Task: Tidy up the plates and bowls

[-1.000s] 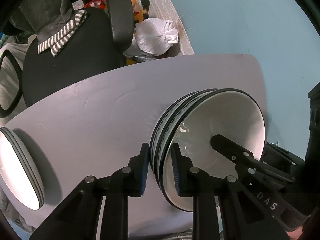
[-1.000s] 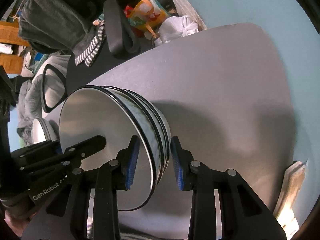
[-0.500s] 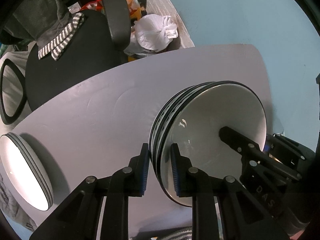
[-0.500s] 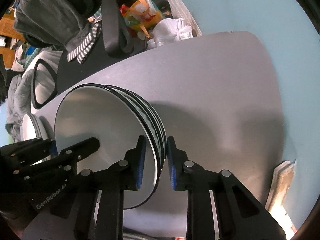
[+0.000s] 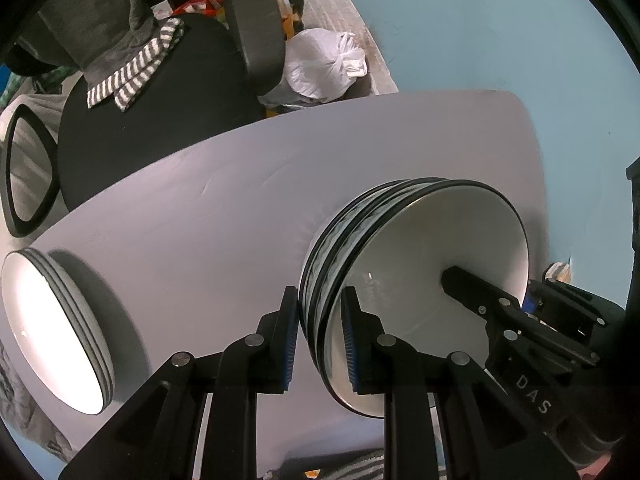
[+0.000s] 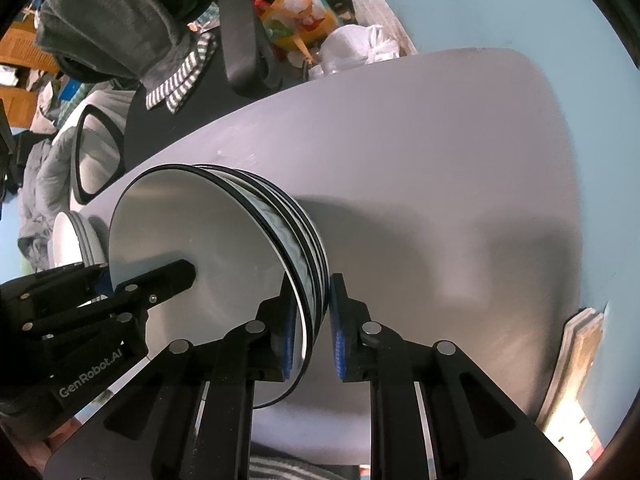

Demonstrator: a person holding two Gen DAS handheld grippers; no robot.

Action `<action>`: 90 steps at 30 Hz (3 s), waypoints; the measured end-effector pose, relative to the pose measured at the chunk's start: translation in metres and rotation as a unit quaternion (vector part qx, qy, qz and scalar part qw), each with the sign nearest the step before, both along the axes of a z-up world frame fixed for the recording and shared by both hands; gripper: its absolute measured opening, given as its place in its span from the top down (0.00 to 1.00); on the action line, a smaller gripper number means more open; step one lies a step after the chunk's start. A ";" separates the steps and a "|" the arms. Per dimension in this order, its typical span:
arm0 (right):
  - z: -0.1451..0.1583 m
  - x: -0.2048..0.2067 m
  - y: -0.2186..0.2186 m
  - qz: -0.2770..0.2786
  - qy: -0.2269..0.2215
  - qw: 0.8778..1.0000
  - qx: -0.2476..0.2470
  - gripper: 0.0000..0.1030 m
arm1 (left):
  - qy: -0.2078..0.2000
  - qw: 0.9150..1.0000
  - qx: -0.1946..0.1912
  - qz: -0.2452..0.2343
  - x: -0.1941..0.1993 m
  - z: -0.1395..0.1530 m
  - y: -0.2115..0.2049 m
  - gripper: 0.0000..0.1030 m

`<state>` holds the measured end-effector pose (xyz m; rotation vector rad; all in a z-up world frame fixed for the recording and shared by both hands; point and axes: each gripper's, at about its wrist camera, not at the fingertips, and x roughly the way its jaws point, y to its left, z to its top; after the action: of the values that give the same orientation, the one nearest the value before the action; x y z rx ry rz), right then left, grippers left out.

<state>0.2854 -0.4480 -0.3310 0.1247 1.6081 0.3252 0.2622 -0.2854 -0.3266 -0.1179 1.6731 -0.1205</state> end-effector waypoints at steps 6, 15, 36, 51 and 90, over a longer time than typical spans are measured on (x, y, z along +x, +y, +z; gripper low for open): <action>0.002 -0.006 0.009 0.006 0.003 1.000 0.004 0.85 | -0.003 1.000 -0.003 0.009 -0.009 0.003 0.012 0.81; 0.007 -0.014 0.035 0.033 0.005 0.999 0.007 0.86 | -0.005 1.000 -0.003 0.029 -0.031 0.009 0.041 0.81; 0.039 -0.042 0.137 0.105 -0.018 0.994 0.015 0.86 | -0.037 0.993 -0.010 0.108 -0.076 0.051 0.146 0.81; 0.059 -0.064 0.225 0.155 -0.034 0.987 0.016 0.86 | -0.061 0.986 -0.001 0.155 -0.111 0.072 0.233 0.81; 0.015 -0.066 0.321 0.174 0.001 0.985 -0.018 0.86 | -0.027 0.983 0.006 0.184 -0.112 0.021 0.313 0.81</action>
<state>0.2193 -0.1271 -0.3159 -0.1871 1.6343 0.5654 0.1501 0.0276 -0.3058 -0.4080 1.5713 0.1640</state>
